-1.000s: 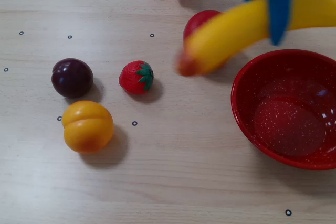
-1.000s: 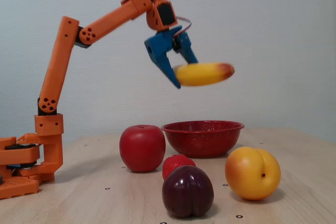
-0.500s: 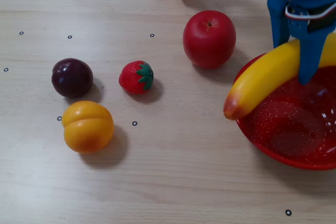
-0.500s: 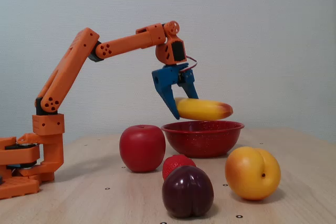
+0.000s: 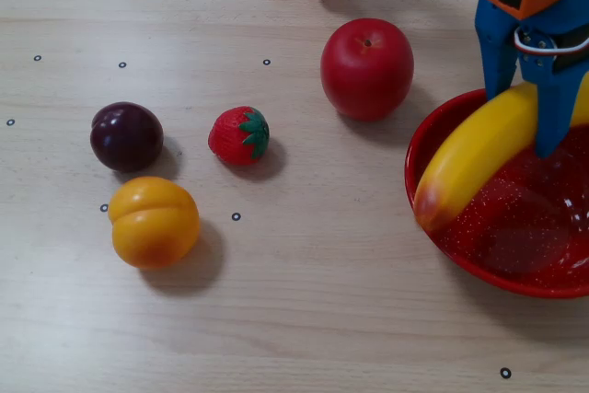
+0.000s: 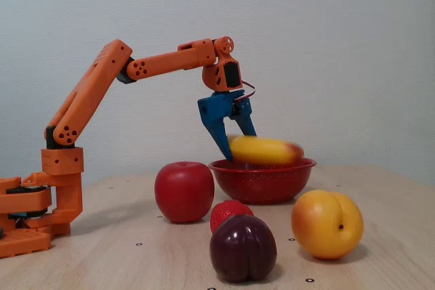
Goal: Put the banana in the red bowl.
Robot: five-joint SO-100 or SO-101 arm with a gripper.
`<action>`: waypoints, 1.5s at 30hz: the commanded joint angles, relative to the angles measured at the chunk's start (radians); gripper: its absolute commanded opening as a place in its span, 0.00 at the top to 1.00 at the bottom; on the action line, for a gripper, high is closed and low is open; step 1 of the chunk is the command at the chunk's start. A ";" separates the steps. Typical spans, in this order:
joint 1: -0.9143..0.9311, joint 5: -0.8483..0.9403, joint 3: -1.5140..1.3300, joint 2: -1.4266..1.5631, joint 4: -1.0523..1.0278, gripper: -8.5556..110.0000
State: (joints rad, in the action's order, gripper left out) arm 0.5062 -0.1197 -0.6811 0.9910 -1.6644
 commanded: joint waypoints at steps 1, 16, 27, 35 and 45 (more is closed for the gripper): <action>-0.002 -0.017 0.110 0.067 0.026 0.66; -0.075 0.020 0.149 0.235 0.014 0.93; -0.229 0.101 -0.273 0.704 0.063 0.93; -0.391 0.210 -0.726 1.124 0.156 0.93; -0.503 0.233 -1.540 1.740 0.400 0.93</action>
State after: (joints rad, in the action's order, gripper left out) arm 0.0230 0.0905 -2.1506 2.6415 -1.3208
